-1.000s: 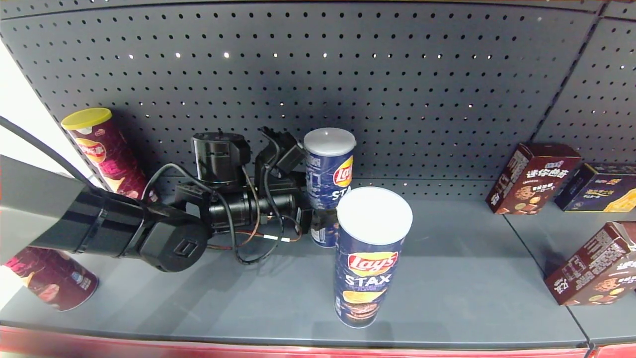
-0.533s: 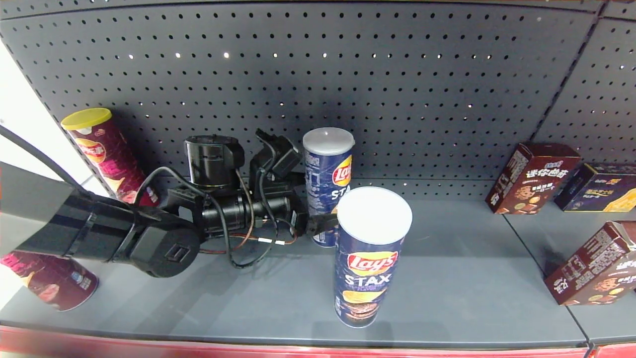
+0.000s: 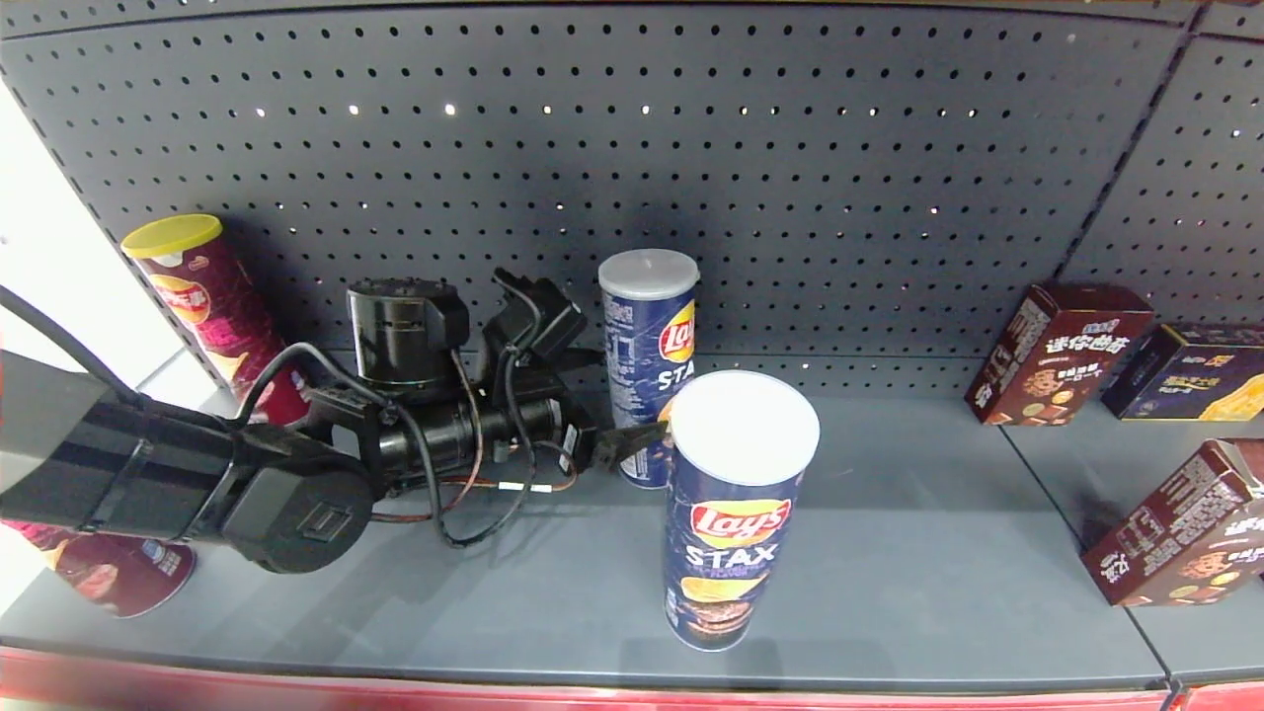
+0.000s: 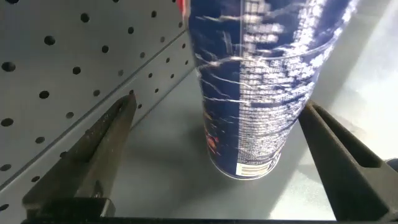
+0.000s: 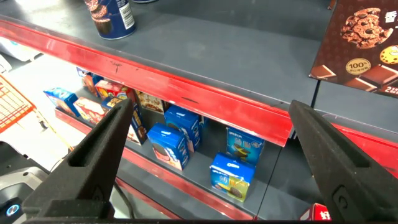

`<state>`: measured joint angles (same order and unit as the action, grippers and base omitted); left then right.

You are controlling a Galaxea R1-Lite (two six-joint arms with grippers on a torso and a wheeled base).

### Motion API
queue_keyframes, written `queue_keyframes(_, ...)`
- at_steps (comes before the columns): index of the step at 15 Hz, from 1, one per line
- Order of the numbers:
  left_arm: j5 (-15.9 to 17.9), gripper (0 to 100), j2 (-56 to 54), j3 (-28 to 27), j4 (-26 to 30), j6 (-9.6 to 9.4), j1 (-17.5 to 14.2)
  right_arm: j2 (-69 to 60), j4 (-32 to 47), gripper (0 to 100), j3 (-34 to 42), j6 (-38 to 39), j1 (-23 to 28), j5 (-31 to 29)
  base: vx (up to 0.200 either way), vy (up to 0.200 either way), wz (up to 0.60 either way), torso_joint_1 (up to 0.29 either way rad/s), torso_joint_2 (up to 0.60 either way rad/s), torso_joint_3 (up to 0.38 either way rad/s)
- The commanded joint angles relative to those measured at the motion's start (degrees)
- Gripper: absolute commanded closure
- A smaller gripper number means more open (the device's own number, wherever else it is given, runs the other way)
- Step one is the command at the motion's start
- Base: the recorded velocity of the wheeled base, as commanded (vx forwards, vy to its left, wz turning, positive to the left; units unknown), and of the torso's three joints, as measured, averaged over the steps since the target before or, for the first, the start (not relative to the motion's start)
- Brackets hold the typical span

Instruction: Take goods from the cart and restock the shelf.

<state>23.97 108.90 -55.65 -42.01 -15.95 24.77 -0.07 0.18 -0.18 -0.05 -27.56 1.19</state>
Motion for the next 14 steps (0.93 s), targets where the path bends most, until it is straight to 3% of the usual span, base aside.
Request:
queue_keyframes(1, -0.2, 0, -0.1, 0.5, -1.3, 0.21, -0.2, 0.1, 0.0, 0, 0.0, 0.0, 0.0, 0.0, 0.0, 0.0, 0.0, 0.0, 0.0, 0.0)
queue_keyframes(7, -0.3, 0, -1.1, 5.0, -4.9, 0.12, -1.5, 0.1, 0.0, 0, 0.0, 0.0, 0.0, 0.0, 0.0, 0.0, 0.0, 0.0, 0.0, 0.0)
queue_keyframes(14, -0.9, 0, -1.6, 5.3, -5.0, 0.56, -2.6, 0.1, 0.0, 0, 0.0, 0.0, 0.0, 0.0, 0.0, 0.0, 0.0, 0.0, 0.0, 0.0)
